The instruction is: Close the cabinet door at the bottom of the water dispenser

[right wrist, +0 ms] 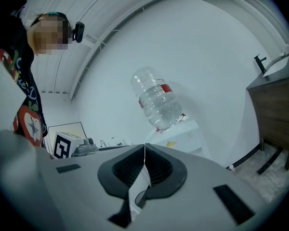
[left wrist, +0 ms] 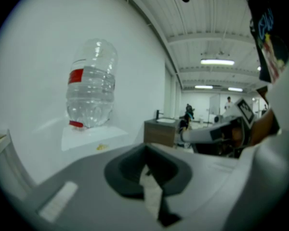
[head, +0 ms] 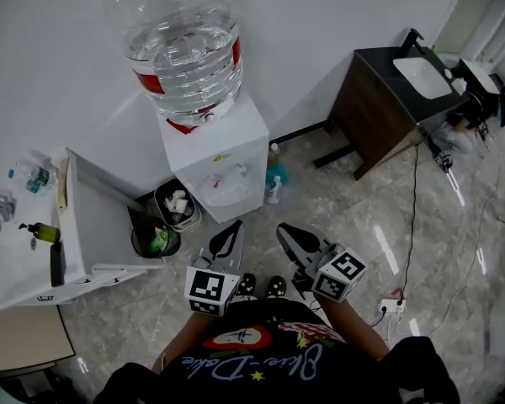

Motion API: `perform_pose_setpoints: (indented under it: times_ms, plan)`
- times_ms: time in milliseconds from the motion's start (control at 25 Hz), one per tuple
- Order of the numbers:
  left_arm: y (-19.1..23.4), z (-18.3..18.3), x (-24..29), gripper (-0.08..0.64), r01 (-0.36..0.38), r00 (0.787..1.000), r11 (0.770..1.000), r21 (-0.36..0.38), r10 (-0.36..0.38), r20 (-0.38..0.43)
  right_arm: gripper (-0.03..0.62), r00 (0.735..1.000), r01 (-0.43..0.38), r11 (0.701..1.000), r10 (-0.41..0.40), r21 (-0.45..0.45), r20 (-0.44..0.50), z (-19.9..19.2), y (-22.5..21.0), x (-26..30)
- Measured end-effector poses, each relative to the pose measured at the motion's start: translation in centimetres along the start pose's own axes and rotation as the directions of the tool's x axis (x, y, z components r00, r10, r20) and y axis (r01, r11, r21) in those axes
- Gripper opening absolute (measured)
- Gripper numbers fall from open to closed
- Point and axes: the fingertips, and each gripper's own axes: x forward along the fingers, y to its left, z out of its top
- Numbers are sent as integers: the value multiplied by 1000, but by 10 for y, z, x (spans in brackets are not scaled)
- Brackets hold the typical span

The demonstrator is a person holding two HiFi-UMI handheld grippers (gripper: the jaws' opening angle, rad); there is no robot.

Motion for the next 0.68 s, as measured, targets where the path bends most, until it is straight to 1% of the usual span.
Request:
perform_pose_setpoints:
  times_ms: [200,320,400,480,680]
  plan:
    - [-2,2,-2,-2,-13,1000,1000,-12,13,3,15,1000,-21,1000,21,4,-1,4,4,-1]
    - [1,3,-5,-2,-33,999,999,-20,34,24,17,1000,-24,1000,24,16,-3,5,7,0]
    - [6,5,-8,-2,-54,998,998,-38,56,40,16,1000,-29,999,29,28,-7,6,10,1]
    - [12,5,-10,-2,-71,996,996,-49,74,46,16,999,-35,999,35,24,-12,6,13,3]
    - [16,0,-12,-2,-75,996,996,-50,78,46,16,999,-36,999,36,7,-16,2,18,3]
